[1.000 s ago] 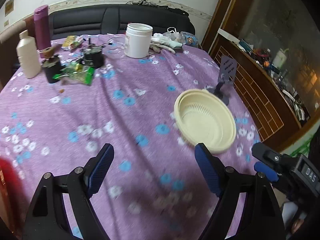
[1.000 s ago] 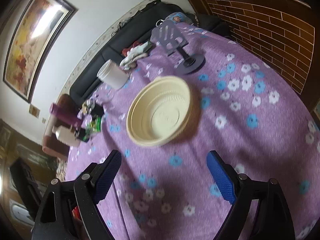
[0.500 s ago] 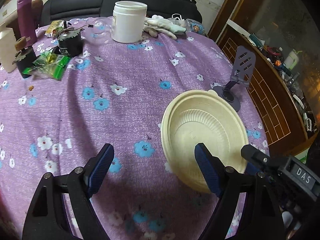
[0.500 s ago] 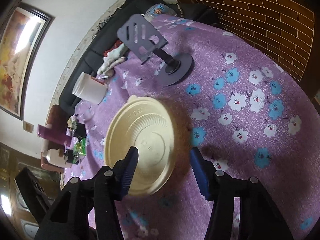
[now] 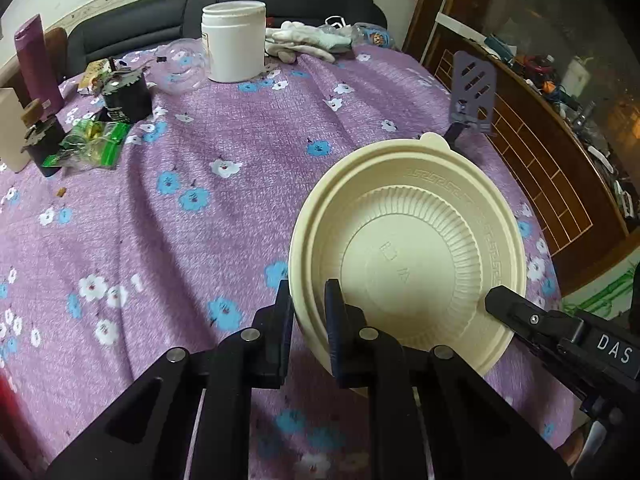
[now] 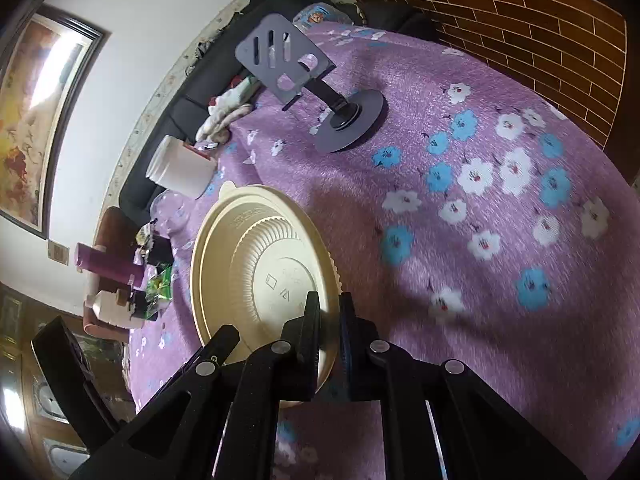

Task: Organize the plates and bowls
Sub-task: 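Lift the second beige bowl with both grippers and carry it toward the stack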

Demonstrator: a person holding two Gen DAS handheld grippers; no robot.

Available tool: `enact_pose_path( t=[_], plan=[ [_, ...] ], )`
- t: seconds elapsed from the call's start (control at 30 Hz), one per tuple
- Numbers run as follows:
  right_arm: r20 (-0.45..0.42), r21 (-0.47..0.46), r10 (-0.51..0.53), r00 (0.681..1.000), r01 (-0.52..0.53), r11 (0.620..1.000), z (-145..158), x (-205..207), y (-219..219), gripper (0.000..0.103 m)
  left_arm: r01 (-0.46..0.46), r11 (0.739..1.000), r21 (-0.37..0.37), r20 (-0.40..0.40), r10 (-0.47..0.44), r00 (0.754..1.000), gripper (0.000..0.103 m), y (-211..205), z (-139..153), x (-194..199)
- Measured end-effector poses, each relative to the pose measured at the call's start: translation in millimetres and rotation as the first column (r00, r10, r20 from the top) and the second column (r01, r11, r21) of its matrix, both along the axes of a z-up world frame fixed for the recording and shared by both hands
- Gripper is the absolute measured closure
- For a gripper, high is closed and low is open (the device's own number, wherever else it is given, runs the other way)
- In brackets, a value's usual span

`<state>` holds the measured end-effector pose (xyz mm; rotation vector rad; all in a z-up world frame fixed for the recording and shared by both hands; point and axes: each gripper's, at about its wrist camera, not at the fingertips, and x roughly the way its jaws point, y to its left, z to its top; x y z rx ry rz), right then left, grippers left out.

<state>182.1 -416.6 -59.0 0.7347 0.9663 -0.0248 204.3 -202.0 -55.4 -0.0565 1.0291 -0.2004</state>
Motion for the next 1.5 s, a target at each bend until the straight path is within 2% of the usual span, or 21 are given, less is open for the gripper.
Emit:
enact_pose_path(
  t=[0.17, 0.67, 1.5],
  plan=[
    [0.031, -0.008, -0.001, 1.000, 0.001, 1.000, 9, -26, 9, 0.094, 0.013, 1.000, -0.001, 0.032, -0.013, 0.999, 0.090, 10, 11, -26],
    [0.069, -0.037, 0.006, 0.998, -0.004, 0.999, 18, -97, 42, 0.094, 0.033, 0.999, 0.002, 0.058, -0.033, 0.998, 0.090, 37, 15, -82],
    [0.086, -0.097, 0.059, 0.995, -0.051, 0.994, 20, -148, 97, 0.094, 0.012, 1.000, -0.024, 0.072, -0.010, 0.997, 0.090, 87, 15, -137]
  ],
)
